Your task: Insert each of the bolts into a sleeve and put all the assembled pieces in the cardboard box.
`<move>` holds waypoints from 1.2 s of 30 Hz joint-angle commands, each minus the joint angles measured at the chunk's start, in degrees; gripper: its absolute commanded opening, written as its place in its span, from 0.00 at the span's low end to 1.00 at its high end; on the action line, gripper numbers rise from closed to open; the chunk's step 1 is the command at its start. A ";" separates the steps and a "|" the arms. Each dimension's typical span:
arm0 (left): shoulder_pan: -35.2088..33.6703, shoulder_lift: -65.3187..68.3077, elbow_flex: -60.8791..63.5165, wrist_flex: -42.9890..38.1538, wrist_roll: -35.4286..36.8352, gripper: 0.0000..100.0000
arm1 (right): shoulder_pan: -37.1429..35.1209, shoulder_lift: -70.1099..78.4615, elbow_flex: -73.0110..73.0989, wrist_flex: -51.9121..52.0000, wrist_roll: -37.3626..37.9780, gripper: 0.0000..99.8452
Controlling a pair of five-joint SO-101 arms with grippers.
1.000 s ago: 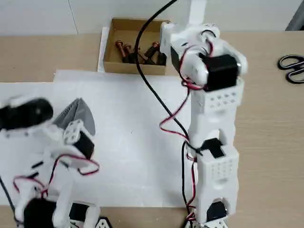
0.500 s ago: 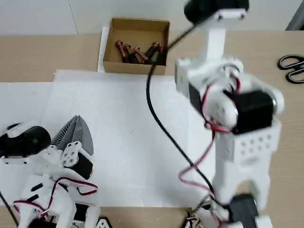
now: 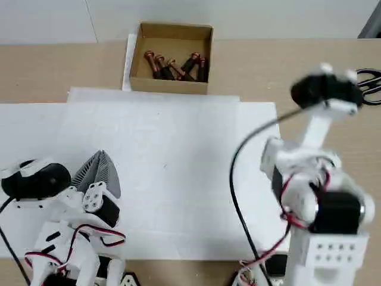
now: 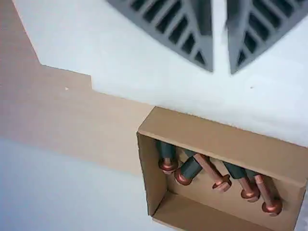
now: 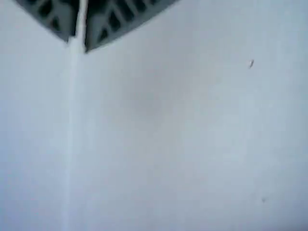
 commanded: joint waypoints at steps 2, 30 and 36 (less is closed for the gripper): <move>-0.09 -0.62 1.01 0.26 0.09 0.01 | 0.75 -13.05 16.53 -7.08 -0.18 0.00; 0.09 -0.70 17.19 0.09 -13.63 0.01 | 0.84 -49.45 65.41 -16.84 11.87 0.00; 0.09 -0.70 20.62 0.00 -14.86 0.01 | 0.66 -49.45 67.69 -16.92 11.87 0.00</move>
